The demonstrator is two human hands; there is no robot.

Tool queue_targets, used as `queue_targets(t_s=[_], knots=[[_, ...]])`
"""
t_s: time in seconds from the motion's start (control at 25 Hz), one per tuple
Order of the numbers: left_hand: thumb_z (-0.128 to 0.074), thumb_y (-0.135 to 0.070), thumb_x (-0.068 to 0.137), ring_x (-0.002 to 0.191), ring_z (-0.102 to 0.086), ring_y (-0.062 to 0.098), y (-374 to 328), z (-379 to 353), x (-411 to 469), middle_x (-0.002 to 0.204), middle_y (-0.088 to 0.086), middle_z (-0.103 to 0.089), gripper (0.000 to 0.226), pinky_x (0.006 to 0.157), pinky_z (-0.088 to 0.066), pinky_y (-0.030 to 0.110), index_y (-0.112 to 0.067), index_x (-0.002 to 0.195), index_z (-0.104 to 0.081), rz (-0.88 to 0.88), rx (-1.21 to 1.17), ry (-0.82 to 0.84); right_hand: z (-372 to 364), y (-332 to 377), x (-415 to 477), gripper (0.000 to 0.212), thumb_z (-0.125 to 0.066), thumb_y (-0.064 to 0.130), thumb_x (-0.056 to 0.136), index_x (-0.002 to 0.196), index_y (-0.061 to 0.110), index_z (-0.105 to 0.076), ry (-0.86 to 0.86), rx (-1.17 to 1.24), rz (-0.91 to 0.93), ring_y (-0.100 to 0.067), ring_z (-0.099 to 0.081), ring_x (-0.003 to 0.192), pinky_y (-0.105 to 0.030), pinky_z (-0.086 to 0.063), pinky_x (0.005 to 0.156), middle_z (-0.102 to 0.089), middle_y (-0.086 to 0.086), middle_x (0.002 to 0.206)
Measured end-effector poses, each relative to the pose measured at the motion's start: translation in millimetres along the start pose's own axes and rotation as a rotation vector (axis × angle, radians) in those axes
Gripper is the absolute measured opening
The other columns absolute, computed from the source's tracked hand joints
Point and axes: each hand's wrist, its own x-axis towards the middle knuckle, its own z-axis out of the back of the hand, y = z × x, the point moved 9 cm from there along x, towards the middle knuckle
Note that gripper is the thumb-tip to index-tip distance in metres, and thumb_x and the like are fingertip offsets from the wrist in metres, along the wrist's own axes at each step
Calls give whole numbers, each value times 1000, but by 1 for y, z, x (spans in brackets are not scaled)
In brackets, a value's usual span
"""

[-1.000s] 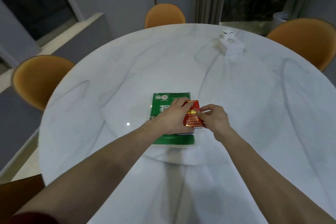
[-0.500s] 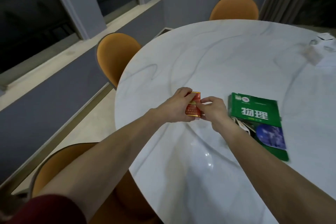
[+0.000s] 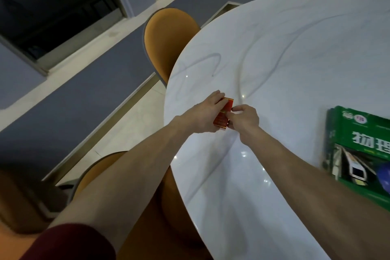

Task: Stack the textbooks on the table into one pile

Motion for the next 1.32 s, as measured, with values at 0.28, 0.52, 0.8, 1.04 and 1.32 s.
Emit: queue_targets(t_s=[0.28, 0.52, 0.8, 1.04, 1.32], knots=[[-76, -26, 73, 139, -30, 30, 49, -51, -2, 146, 18, -34, 76, 101, -48, 40, -1, 136, -42, -28, -67, 42, -45, -46, 36, 24, -62, 4, 85, 66, 13, -52, 4, 1, -96, -40, -68, 96, -46, -58, 86, -66, -27, 108], [-76, -28, 74, 137, -35, 30, 58, -87, 1, 144, 19, -39, 74, 102, -47, 41, 0, 135, -45, -91, -115, 95, -51, -78, 48, 33, -60, -5, 80, 52, 10, -54, -38, -81, -151, -44, -69, 89, -53, -58, 83, -63, -18, 71], [-72, -25, 80, 150, -9, 26, 69, -112, 7, 159, 12, -19, 79, 118, -29, 37, -5, 145, -31, -82, -126, 188, -58, -87, 59, 32, -65, 6, 79, 49, 12, -55, -80, -165, -96, -40, -71, 78, -51, -60, 75, -71, -23, 78], [-73, -23, 79, 151, -6, 24, 72, -120, 12, 161, 12, -16, 77, 119, -28, 35, -4, 143, -34, -108, -106, 214, -60, -98, 62, 29, -71, 10, 77, 51, 12, -58, -116, -141, -139, -37, -72, 74, -49, -61, 73, -73, -22, 78], [-71, -24, 78, 151, -5, 22, 71, -118, 11, 162, 9, -12, 78, 114, -38, 40, -6, 144, -32, -104, -117, 204, -59, -96, 60, 27, -68, 10, 79, 53, 9, -59, -95, -120, -157, -37, -72, 75, -48, -61, 74, -72, -21, 78]])
